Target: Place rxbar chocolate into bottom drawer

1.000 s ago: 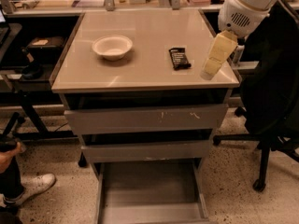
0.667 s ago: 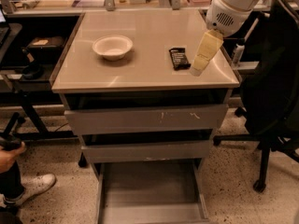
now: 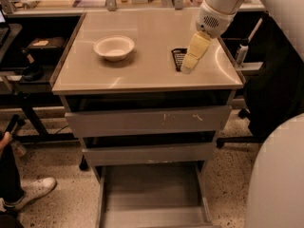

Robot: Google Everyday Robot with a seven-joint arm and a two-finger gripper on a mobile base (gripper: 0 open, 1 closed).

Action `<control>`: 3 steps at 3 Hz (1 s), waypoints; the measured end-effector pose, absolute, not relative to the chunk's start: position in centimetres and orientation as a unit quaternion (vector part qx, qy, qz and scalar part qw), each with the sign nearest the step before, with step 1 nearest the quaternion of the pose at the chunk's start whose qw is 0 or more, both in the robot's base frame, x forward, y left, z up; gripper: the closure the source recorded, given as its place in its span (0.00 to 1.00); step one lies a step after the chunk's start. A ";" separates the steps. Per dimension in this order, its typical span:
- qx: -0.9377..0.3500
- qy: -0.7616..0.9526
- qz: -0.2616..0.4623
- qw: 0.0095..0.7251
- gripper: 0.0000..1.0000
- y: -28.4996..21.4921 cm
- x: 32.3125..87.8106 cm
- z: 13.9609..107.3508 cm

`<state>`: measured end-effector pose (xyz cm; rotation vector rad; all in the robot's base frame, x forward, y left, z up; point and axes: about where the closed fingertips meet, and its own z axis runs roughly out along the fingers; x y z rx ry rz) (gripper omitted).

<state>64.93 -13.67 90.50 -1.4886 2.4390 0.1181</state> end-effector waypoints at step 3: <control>-0.479 0.864 0.062 0.141 0.00 -14.0 70.2 87.8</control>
Offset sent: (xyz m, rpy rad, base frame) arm 0.0768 -0.0109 -0.0208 0.0675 0.0415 -0.0909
